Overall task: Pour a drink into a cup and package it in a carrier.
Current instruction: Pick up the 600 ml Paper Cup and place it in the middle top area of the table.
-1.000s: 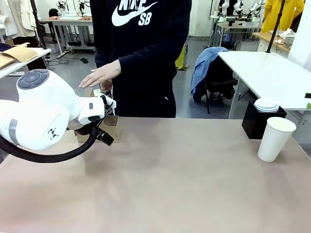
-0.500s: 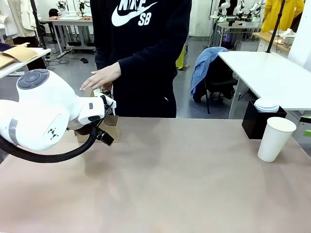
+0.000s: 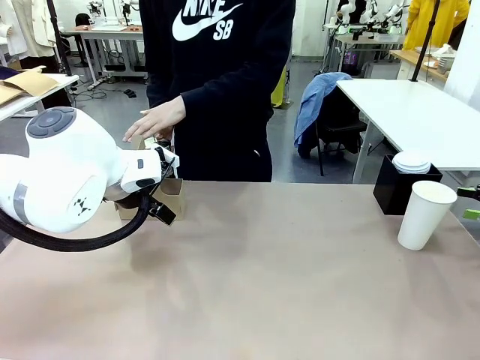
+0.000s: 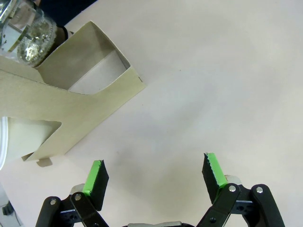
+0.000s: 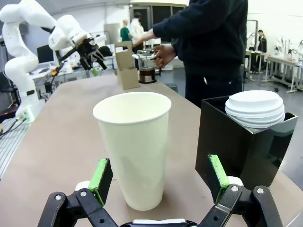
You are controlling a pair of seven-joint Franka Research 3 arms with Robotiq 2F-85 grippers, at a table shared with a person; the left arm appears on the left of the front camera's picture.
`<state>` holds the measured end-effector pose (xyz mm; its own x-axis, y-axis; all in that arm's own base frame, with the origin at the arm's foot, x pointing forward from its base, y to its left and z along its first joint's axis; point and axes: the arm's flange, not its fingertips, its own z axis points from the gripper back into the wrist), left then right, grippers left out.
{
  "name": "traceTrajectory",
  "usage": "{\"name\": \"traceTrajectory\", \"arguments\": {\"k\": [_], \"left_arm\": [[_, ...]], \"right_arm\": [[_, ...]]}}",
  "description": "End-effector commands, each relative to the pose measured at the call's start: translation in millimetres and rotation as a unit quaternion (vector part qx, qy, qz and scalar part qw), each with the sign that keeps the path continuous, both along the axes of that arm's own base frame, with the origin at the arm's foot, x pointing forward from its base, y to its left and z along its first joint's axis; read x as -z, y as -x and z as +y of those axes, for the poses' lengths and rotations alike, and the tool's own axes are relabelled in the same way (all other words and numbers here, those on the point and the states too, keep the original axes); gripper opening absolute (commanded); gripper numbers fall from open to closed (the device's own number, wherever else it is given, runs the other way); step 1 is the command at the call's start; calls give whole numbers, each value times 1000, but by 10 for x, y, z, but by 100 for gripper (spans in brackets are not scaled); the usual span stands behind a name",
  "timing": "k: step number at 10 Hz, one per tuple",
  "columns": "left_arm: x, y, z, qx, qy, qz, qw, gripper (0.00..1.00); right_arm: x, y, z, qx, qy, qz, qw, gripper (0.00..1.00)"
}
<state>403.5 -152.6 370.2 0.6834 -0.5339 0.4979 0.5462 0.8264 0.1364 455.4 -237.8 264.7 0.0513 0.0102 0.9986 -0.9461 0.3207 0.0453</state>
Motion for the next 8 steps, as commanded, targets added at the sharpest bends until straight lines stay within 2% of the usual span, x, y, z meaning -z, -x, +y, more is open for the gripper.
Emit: {"name": "traceTrajectory", "arguments": {"k": [1, 2, 3, 8], "left_arm": [[0, 0, 5, 0, 1, 0, 1000, 100], [0, 0, 5, 0, 1, 0, 1000, 100], [0, 0, 5, 0, 1, 0, 1000, 100], [0, 0, 5, 0, 1, 0, 1000, 100]], "right_arm": [[-43, 19, 101, -13, 6, 1, 1000, 100], [-44, 69, 153, -21, 11, -17, 1000, 100], [-30, 64, 216, -24, 18, -6, 1000, 100], [47, 40, 388, -7, 9, -13, 1000, 100]]}}
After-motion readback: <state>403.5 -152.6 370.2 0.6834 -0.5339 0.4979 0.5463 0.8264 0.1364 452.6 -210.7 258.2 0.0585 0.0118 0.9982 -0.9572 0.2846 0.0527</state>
